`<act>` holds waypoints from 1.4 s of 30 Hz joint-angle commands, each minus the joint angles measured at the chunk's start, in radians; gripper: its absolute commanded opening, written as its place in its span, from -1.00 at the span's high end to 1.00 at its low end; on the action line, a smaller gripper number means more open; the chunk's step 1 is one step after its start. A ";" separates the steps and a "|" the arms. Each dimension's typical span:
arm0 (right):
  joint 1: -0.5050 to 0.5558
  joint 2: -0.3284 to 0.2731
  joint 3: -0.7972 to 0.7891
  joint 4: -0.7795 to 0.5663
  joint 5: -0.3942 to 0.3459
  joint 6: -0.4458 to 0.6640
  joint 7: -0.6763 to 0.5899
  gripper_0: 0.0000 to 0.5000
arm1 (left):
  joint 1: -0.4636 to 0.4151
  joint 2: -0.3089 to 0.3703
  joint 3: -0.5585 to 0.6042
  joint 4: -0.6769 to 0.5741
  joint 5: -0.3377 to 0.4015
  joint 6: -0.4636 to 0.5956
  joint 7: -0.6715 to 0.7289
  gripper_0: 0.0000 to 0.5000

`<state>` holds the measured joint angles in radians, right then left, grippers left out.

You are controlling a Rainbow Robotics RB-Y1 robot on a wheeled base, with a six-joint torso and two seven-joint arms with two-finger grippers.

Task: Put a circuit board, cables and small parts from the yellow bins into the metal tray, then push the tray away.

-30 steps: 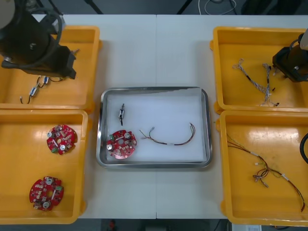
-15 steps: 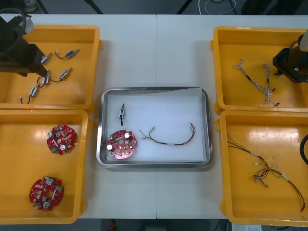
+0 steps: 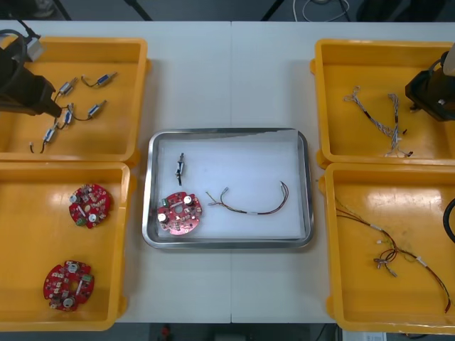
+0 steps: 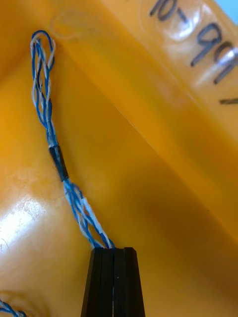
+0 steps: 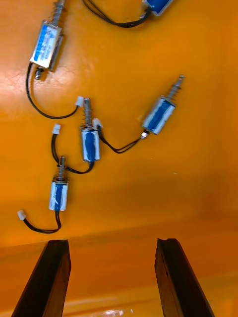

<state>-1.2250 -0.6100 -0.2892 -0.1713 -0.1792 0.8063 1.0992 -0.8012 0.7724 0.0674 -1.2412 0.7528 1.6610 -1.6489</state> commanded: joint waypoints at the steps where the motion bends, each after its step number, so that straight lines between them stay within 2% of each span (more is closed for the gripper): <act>1: 0.019 -0.014 0.022 -0.116 0.027 0.119 0.070 1.00 | -0.032 0.048 -0.014 0.068 -0.007 -0.079 -0.169 -1.00; 6: 0.019 -0.028 0.022 -0.231 0.050 0.272 0.084 1.00 | -0.032 0.047 -0.055 0.098 -0.016 -0.138 -0.172 -1.00; 12: 0.019 -0.034 0.022 -0.364 0.073 0.445 0.093 1.00 | -0.032 0.041 -0.124 0.183 -0.018 -0.260 -0.184 -1.00; 18: 0.042 -0.031 0.021 -0.530 0.099 0.639 0.102 1.00 | -0.032 0.041 -0.150 0.212 -0.021 -0.299 -0.192 -1.00; 25: 0.137 -0.013 0.021 -0.810 0.079 0.861 0.111 1.00 | -0.032 0.031 -0.156 0.281 -0.009 -0.359 -0.218 -1.00; 30: 0.165 -0.004 0.021 -0.964 0.056 1.018 0.123 1.00 | -0.030 0.021 -0.162 0.307 -0.007 -0.382 -0.226 -1.00; 33: 0.182 0.006 0.021 -1.070 0.018 1.114 0.125 1.00 | -0.029 0.013 -0.161 0.318 -0.006 -0.391 -0.227 -1.00; 42: 0.289 0.019 0.085 -1.429 -0.106 1.114 0.126 1.00 | -0.003 0.011 -0.162 0.328 0.013 -0.420 -0.233 -0.95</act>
<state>-0.9741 -0.5978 -0.2601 -1.4885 -0.2549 1.9150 1.1892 -0.8007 0.7721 -0.0840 -0.9080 0.7493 1.2681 -1.7740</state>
